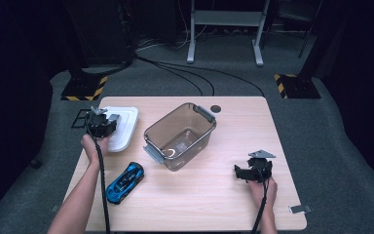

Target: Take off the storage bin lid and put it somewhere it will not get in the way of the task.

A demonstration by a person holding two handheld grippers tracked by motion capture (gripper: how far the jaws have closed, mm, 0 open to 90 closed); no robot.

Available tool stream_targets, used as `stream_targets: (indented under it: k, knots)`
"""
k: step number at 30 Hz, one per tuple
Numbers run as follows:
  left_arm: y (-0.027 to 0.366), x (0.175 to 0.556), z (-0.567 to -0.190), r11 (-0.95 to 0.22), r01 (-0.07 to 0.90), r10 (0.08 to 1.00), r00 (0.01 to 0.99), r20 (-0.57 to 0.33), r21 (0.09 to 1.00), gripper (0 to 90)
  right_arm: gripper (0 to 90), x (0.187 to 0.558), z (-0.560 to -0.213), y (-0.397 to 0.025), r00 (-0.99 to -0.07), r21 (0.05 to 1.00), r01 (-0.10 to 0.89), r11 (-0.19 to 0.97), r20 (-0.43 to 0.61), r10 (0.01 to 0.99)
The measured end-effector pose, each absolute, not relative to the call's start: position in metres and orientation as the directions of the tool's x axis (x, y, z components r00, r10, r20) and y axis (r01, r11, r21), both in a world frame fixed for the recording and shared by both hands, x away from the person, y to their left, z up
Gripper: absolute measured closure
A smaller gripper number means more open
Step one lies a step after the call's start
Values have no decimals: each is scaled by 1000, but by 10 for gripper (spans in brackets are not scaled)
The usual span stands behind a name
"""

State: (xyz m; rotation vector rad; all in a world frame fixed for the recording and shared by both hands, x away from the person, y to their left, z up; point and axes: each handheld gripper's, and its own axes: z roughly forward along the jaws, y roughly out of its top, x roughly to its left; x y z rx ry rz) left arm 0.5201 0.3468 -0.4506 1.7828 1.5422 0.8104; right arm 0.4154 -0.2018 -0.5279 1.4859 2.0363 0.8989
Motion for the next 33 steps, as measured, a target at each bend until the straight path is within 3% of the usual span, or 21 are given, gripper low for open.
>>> stream_targets:
  k: [22,24,33]
  knots:
    - [361,529,-493,-81,688,993,116,0,721,657,79,415,-528,-202,-312,733,648,207,7,950]
    - [361,529,-491,-88,697,992,125,0,712,606,80,415,-528,-202,-312,733,648,207,8,950]
    - [369,516,-475,-101,704,980,192,-52,703,207,80,415,-528,-202,-312,733,648,207,8,950]
